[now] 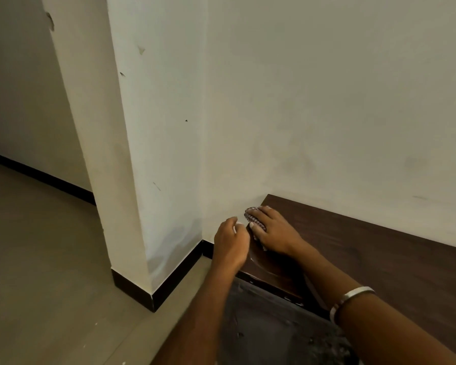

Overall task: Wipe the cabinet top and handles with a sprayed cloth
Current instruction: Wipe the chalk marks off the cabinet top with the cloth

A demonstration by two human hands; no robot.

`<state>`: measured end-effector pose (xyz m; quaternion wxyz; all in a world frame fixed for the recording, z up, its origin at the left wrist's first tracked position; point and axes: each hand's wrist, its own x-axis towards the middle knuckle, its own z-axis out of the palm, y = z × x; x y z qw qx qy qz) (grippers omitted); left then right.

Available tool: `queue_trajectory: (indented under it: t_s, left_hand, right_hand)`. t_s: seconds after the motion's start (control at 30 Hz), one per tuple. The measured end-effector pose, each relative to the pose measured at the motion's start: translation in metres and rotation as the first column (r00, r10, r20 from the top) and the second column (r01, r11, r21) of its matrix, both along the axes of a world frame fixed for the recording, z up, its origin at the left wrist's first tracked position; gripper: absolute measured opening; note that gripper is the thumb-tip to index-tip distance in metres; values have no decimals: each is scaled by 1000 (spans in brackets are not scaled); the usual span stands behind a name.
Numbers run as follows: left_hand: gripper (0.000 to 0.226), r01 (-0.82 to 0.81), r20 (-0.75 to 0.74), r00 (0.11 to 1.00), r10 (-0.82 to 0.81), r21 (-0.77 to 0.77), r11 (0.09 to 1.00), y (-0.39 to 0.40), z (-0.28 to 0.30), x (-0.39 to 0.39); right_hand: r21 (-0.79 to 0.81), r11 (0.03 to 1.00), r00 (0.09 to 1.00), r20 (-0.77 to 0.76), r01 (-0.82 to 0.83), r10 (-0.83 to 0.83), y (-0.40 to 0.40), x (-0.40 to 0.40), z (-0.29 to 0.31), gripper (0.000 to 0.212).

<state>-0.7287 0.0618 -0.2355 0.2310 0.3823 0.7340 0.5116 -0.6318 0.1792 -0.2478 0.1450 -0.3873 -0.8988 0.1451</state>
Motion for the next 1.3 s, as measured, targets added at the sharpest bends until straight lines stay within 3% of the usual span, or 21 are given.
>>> queue_trajectory:
  t_s: [0.2,0.37,0.63,0.93,1.1,1.2,1.3]
  left_hand:
    - [41,-6,208,978,21,-75,997,-11,10,-6]
    - [30,8,501,866,-3,-8,1000,-7,5,-15]
    - [50,56,559,825,-88,75,996,-10,-2,-19]
    - [42,-19,700,711,-71,119,993,-21,-7,-19]
    - [36,-19,541,841,-6,42,999,-17,-4,-12]
    - [36,-7,207,978,1,26,1000,-17,-4,-3]
    - [38,62,-77,995,-57,56,997,-17,-7,10]
  right_hand:
    - [31,995,996,-3,-94,94,-57,11,-3,53]
    - [-23,995,995,-2,-96,96,-56,15,5,50]
    - [5,998,997,-35,64,-64,-55,5,3,53]
    - [82,997,990,-136,-12,23,-122,6,-5,51]
    - [124,992,989,-144,4,14,-131,10,-6,51]
    - [132,990,989,-149,40,-20,-132,16,-7,51]
    - [118,989,987,-142,87,-69,-131,35,-7,52]
